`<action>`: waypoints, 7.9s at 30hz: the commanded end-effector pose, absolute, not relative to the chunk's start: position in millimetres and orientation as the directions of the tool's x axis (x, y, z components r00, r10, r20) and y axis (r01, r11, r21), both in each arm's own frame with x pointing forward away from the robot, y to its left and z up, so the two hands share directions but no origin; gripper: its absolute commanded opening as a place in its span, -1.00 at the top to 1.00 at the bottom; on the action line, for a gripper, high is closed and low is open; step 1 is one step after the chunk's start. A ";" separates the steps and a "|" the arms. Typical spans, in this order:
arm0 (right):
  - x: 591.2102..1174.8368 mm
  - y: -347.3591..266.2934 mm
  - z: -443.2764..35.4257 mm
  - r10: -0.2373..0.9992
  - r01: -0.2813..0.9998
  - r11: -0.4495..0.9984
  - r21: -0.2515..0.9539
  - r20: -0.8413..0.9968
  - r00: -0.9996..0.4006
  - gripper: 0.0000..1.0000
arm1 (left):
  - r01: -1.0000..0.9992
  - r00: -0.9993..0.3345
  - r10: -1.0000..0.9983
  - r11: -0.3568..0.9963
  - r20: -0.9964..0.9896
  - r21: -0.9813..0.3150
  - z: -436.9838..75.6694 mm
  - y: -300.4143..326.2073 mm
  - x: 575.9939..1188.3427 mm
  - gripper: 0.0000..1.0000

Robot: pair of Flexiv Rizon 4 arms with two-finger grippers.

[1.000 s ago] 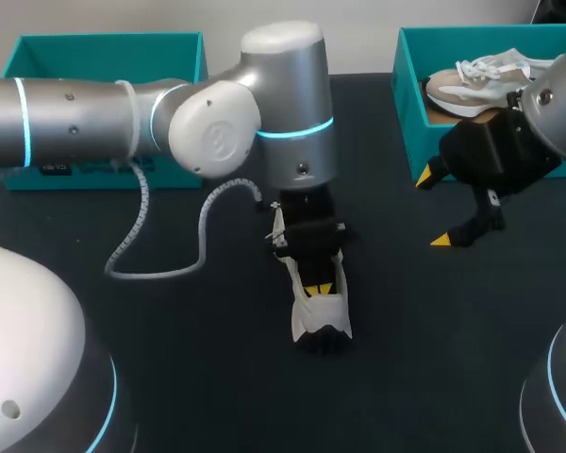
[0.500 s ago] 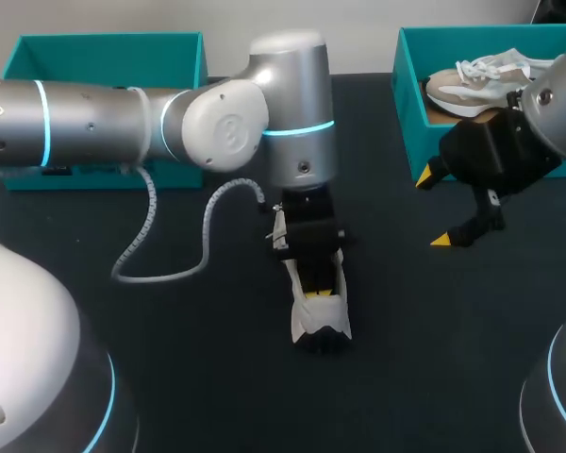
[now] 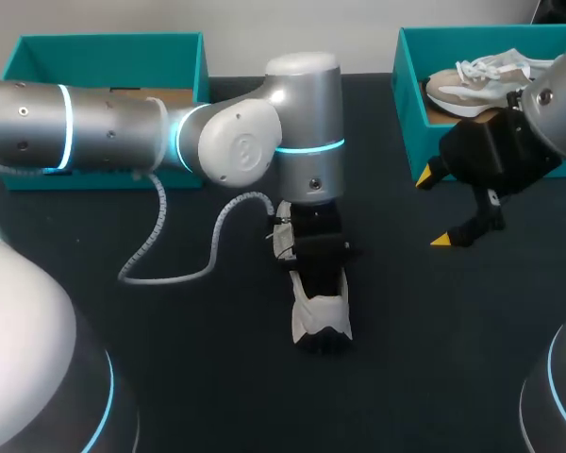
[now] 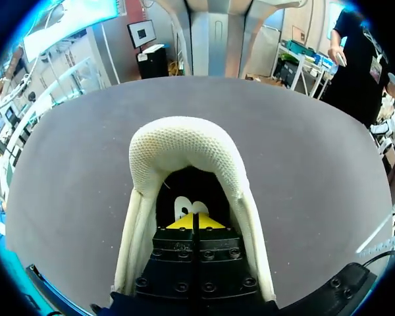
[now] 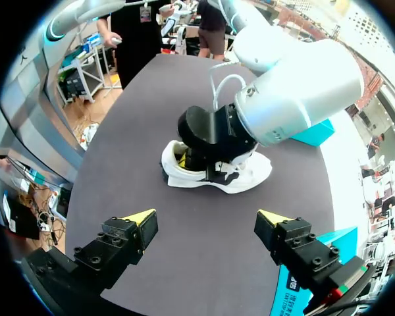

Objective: Take the shoe out of the shoebox, open the shoe tongue, remove and reinsert the insole, then place the shoe into the shoebox

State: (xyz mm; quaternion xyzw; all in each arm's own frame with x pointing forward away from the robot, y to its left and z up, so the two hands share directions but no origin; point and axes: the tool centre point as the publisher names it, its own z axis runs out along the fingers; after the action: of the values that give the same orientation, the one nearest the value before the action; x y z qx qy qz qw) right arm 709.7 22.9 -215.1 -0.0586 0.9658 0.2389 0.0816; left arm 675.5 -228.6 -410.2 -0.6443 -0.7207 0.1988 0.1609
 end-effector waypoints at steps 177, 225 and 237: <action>709.6 23.7 -216.5 -0.074 -0.152 0.880 0.450 -0.187 -0.980 -1.00 | 0.989 0.095 0.994 -0.099 -0.046 -0.106 -443.7 -227.2 713.6 1.00; 709.6 23.7 -216.5 -0.074 -0.152 0.880 0.450 -0.187 -0.980 -1.00 | 0.978 0.092 0.986 -0.115 -0.140 -0.171 -392.2 -238.0 711.4 1.00; 709.6 23.7 -216.5 -0.074 -0.152 0.880 0.450 -0.187 -0.980 -1.00 | 0.985 0.079 0.986 -0.099 -0.144 -0.138 -384.7 -231.4 712.4 1.00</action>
State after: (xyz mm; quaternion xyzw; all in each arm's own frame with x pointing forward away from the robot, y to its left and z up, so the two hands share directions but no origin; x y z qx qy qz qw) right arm 709.6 23.0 -215.0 -0.0587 0.9659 0.2388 0.0816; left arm 713.4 -239.6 -398.1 -0.7331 -0.6722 0.1029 0.0125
